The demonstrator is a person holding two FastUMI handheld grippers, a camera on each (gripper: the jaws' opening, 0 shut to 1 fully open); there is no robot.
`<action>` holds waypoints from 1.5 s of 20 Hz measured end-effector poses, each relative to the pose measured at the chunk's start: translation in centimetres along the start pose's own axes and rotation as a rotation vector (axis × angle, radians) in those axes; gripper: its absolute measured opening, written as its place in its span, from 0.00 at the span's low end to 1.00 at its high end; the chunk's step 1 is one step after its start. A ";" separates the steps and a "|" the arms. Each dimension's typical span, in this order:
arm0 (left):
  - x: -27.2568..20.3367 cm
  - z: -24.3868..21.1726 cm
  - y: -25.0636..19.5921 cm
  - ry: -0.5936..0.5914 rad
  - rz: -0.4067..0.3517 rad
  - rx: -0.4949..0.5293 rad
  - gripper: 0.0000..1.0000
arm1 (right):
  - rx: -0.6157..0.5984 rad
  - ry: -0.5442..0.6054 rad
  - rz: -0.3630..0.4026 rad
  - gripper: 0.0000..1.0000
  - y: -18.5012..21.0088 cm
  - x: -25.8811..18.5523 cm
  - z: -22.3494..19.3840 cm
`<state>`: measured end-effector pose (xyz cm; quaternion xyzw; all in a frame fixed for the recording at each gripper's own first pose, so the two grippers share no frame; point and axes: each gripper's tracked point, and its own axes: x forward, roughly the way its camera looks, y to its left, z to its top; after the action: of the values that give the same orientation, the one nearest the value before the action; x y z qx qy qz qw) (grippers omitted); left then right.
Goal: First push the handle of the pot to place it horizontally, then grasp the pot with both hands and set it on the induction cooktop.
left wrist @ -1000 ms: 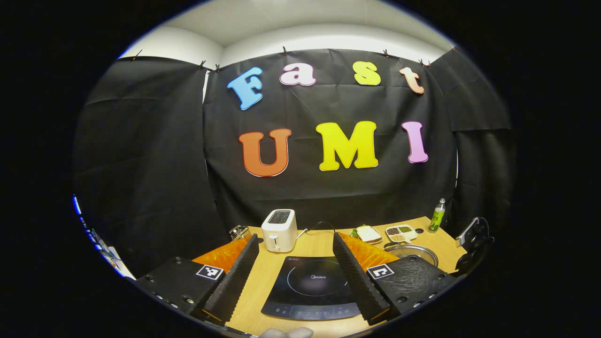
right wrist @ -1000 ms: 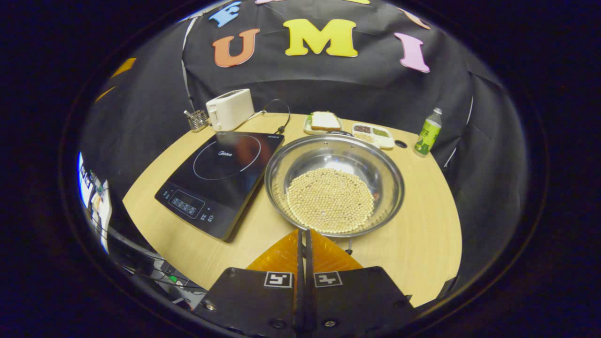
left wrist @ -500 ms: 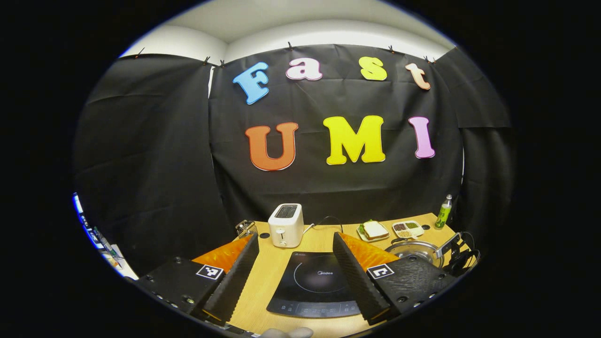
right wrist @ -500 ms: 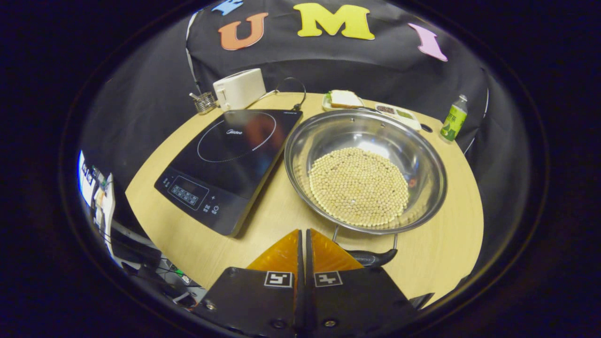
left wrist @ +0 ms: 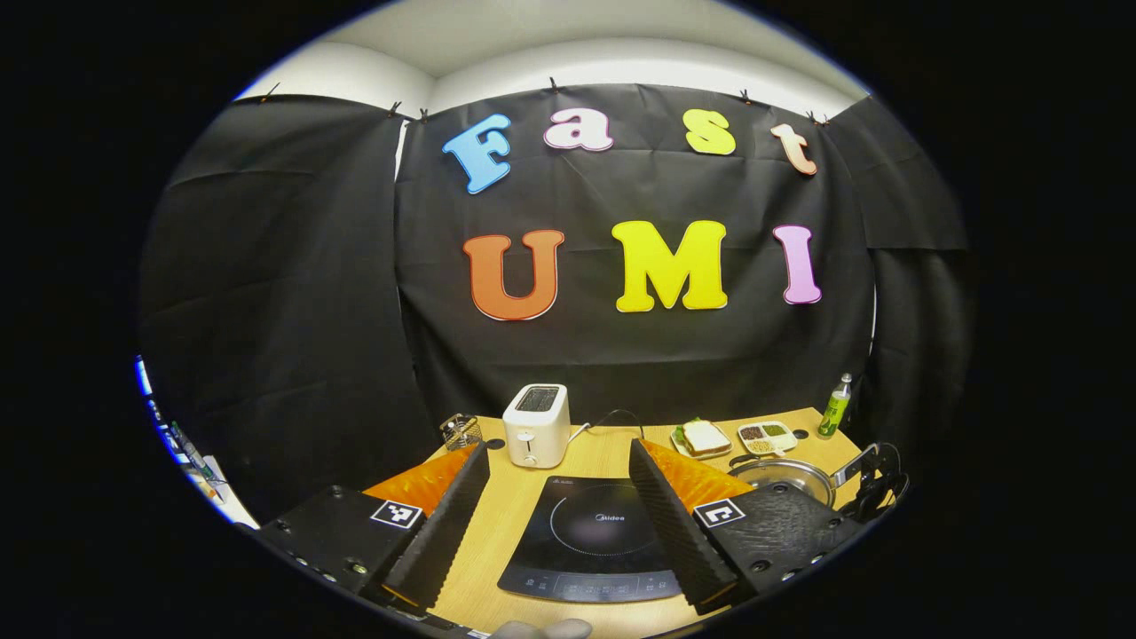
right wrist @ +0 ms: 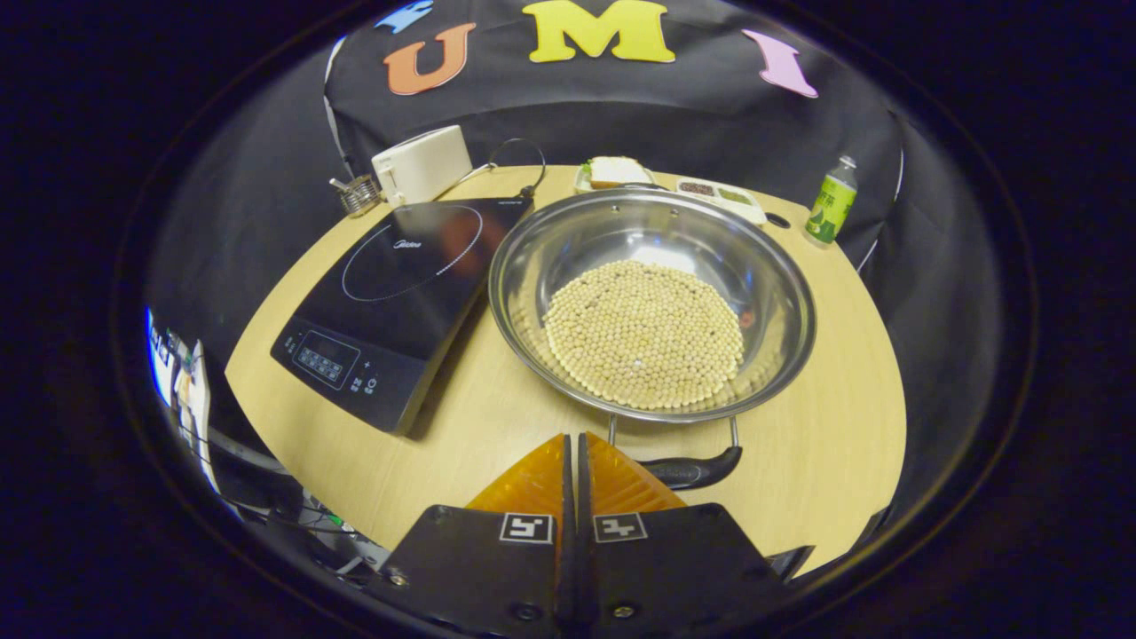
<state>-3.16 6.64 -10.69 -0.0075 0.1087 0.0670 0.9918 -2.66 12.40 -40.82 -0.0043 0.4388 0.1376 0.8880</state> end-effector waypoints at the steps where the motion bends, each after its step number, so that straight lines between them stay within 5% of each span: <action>1: 0.0 0.1 -0.1 -0.001 -0.005 0.000 0.95 | 0.005 0.001 -0.011 0.00 -0.6 -0.1 -0.1; 11: -0.2 -0.1 -0.5 0.016 -0.010 0.011 0.95 | 0.011 -0.004 -0.083 0.00 -6.5 -1.1 -1.1; 25: 0.1 -0.3 -6.5 0.028 0.029 0.004 0.95 | 0.044 0.034 -0.114 0.04 -15.8 -1.0 -1.5; 30: 0.2 -0.3 -7.3 0.034 0.048 -0.002 0.95 | -0.021 0.035 -0.056 0.00 -13.8 -1.2 -1.4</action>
<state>-2.04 -0.54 -11.05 -0.0071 0.1257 0.0908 0.9879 -1.03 -1.37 -42.29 -0.0284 0.4526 0.1170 0.8836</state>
